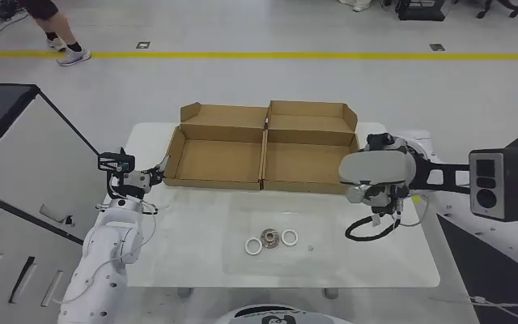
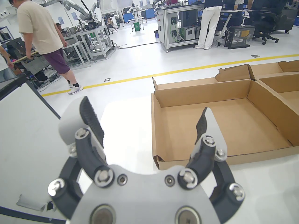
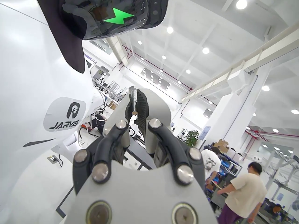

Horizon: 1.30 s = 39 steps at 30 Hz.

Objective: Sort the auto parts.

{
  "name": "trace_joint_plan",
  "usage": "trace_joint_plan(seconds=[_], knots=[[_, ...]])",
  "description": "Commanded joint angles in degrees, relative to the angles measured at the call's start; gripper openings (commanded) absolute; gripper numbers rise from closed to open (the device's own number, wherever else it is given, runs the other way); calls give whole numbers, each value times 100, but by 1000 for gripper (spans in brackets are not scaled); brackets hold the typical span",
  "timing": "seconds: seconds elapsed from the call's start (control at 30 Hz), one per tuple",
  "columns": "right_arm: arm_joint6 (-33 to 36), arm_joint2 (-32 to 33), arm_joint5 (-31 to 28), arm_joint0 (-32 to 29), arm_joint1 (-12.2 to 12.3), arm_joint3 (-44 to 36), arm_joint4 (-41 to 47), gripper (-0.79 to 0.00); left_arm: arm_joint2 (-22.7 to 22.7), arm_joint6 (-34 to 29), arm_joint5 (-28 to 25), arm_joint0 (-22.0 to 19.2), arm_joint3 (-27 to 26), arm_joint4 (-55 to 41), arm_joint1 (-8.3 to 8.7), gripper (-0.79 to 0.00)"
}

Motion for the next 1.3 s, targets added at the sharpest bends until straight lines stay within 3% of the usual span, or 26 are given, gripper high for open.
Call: trace_joint_plan(seconds=[0.0,0.1,0.4,0.6,1.27], knots=[[0,0,0,0,0,0,0,-785,0,0,0,0,0,0,0,0],[114,19,60,-47,-9,-41,29,-785,0,0,0,0,0,0,0,0],[1852,493,148,-271,21,-226,-129,-785,0,0,0,0,0,0,0,0],[2318,756,121,-442,-4,-383,-28,-785,0,0,0,0,0,0,0,0],[1052,1080,80,-969,-503,-339,371,-785,0,0,0,0,0,0,0,0]])
